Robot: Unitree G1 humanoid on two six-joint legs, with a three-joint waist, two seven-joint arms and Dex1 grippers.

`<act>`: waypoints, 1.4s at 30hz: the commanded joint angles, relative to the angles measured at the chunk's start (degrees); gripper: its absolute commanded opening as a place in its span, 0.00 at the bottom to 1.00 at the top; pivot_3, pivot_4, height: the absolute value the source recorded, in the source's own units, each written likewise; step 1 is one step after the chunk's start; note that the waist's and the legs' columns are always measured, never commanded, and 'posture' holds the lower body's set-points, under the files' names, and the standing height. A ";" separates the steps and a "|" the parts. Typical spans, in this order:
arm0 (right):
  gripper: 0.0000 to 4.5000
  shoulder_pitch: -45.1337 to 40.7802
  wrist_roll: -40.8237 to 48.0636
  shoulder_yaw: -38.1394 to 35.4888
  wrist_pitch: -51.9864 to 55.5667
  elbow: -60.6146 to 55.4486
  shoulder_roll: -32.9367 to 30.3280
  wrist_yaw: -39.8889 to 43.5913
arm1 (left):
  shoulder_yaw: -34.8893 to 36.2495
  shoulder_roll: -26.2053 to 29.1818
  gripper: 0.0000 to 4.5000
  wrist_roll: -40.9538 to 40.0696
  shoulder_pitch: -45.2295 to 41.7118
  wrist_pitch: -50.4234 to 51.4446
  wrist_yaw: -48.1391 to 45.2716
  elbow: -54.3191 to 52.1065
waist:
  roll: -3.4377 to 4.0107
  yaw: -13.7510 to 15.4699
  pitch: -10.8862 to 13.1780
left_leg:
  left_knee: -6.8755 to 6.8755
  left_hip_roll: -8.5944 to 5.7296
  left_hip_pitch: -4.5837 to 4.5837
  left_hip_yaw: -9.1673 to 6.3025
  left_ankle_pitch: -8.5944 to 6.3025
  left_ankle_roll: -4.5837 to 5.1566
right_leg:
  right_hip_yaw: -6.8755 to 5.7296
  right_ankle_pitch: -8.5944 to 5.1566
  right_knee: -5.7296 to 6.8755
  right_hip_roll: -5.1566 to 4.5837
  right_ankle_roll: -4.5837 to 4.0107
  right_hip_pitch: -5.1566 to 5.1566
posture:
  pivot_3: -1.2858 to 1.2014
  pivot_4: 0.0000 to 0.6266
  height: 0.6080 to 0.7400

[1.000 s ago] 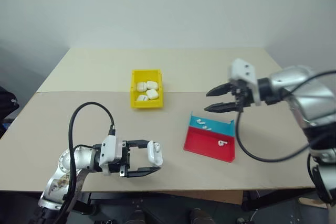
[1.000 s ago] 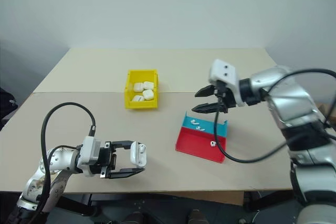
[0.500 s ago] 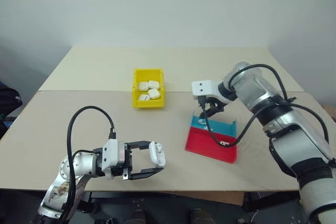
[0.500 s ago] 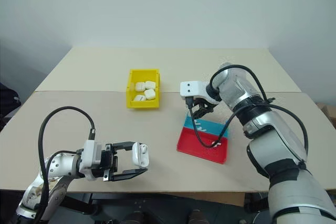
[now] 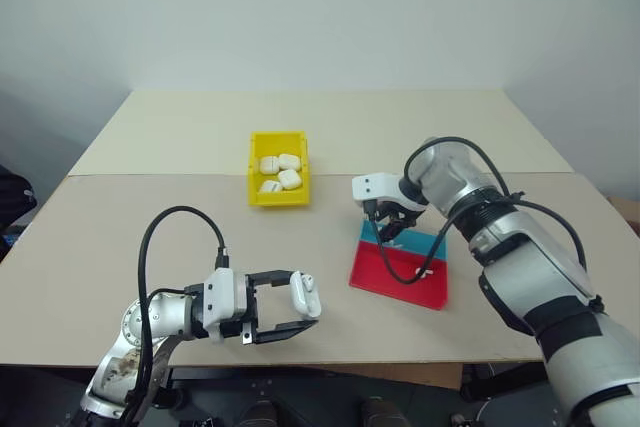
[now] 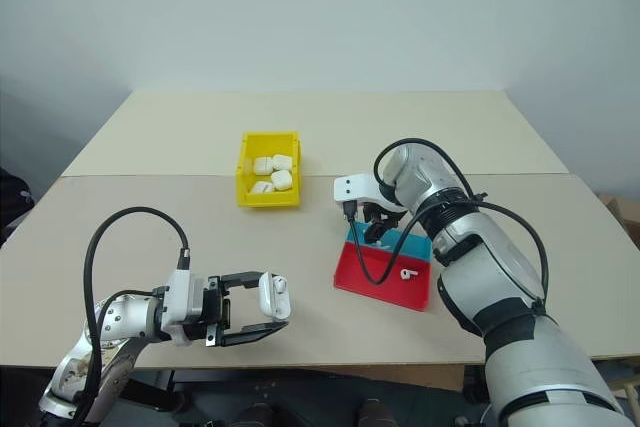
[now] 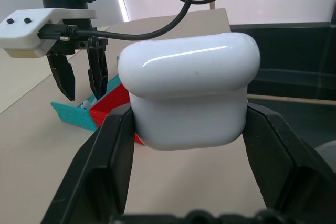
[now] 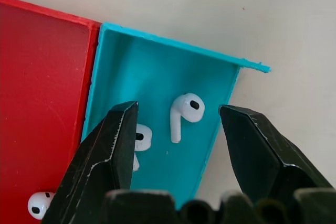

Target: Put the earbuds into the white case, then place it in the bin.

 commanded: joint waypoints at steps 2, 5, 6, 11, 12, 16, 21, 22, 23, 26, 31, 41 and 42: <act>0.65 -1.40 -0.94 -1.59 -1.47 1.10 0.71 -1.10 | 0.48 -0.14 0.62 -0.56 0.67 -0.98 0.90 -2.03 | 0.00 -0.40 0.00 | 0.00 0.00 0.00 -0.01 0.00 0.00 | 0.00 0.00 0.01 0.00 0.00 0.00 | 0.52 0.24 1.00; 0.65 -1.22 -1.18 -1.84 -1.97 1.85 1.01 -1.54 | 0.71 0.14 0.62 -0.60 0.93 -1.01 0.98 -2.23 | 0.00 -0.58 0.00 | 0.00 0.00 0.00 -0.02 0.00 0.00 | 0.00 0.00 0.02 0.00 0.00 0.00 | 0.52 0.24 1.00; 0.65 -1.22 -1.16 -1.99 -2.06 2.02 1.10 -1.67 | 0.75 0.19 0.62 -0.62 0.98 -1.03 1.00 -2.25 | 0.00 -0.59 0.00 | 0.00 0.00 0.00 -0.02 0.00 0.00 | 0.00 0.00 0.02 0.00 0.00 0.00 | 0.52 0.24 1.00; 0.57 -1.42 -1.34 -2.50 -3.16 2.79 1.47 -1.81 | 0.76 0.39 0.62 -0.47 0.94 -1.01 1.03 -2.24 | 0.00 -0.75 0.00 | 0.00 0.00 0.02 -0.02 0.00 0.00 | 0.00 0.00 0.06 0.00 0.00 0.00 | 0.52 0.24 1.00; 0.54 -1.40 -1.45 -2.61 -3.44 2.91 1.49 -1.85 | 0.75 0.42 0.62 -0.50 0.90 -0.94 1.03 -2.30 | 0.00 -0.74 0.00 | 0.00 0.00 0.02 -0.02 0.00 0.00 | 0.00 0.00 0.06 0.00 0.00 0.00 | 0.52 0.24 1.00; 0.54 -1.37 -1.81 -3.03 -3.97 3.45 1.76 -2.28 | 0.80 0.60 0.62 -0.56 0.80 -0.80 1.09 -2.33 | 0.00 -0.73 0.00 | 0.00 0.00 0.03 -0.02 0.00 0.00 | 0.00 0.00 0.10 0.00 0.00 0.00 | 0.52 0.24 1.00; 0.54 -1.40 -2.45 -3.37 -4.37 4.43 2.29 -3.72 | 0.85 0.82 0.62 -0.54 0.91 -0.64 1.36 -2.50 | 0.00 -0.70 0.00 | 0.00 -0.01 0.07 -0.02 0.00 0.00 | 0.01 -0.01 0.22 0.00 -0.01 0.00 | 0.52 0.24 1.00; 0.54 -1.54 -2.22 -3.74 -4.29 4.59 2.55 -3.75 | 0.84 0.84 0.62 -0.53 0.94 -0.68 1.42 -2.51 | 0.00 -0.73 0.00 | 0.00 -0.01 0.10 -0.02 0.00 0.00 | 0.01 -0.02 0.25 0.00 -0.02 0.00 | 0.52 0.24 1.00; 0.54 -1.72 -2.03 -4.05 -4.17 4.75 2.80 -3.81 | 0.82 0.85 0.62 -0.51 0.96 -0.73 1.50 -2.52 | 0.00 -0.77 0.00 | 0.00 -0.01 0.11 -0.02 0.00 0.00 | 0.01 -0.03 0.30 0.00 -0.04 -0.01 | 0.52 0.24 1.00; 0.54 -2.00 -2.52 -4.00 -4.72 5.18 3.04 -3.75 | 0.82 0.93 0.62 -0.48 1.00 -0.80 1.68 -2.54 | 0.00 -0.77 0.00 | 0.00 -0.01 0.21 -0.02 0.00 0.00 | 0.03 -0.06 0.41 0.02 -0.07 0.00 | 0.52 0.24 1.00; 0.46 -1.87 -2.62 -4.26 -5.64 5.71 3.01 -3.55 | 0.87 1.04 0.62 -0.50 1.14 -0.69 1.88 -2.76 | 0.00 -0.76 0.00 | 0.00 -0.01 0.26 -0.02 0.00 0.00 | 0.03 -0.07 0.44 0.02 -0.08 0.03 | 0.52 0.24 1.00; 0.42 -1.92 -3.03 -4.54 -6.30 6.10 3.15 -3.90 | 0.60 1.20 0.62 -0.23 1.03 -0.60 2.16 -2.87 | 0.00 -0.77 0.00 | 0.00 -0.01 0.26 -0.03 0.00 0.00 | 0.03 -0.08 0.45 0.03 -0.09 0.03 | 0.52 0.24 1.00; 0.38 -1.90 -3.14 -4.52 -6.38 6.18 3.16 -4.00 | 0.60 1.18 0.62 -0.22 0.94 -0.64 2.14 -2.74 | 0.00 -0.77 0.00 | 0.00 -0.01 0.26 -0.03 0.00 0.00 | 0.03 -0.08 0.45 0.02 -0.09 0.03 | 0.52 0.24 1.00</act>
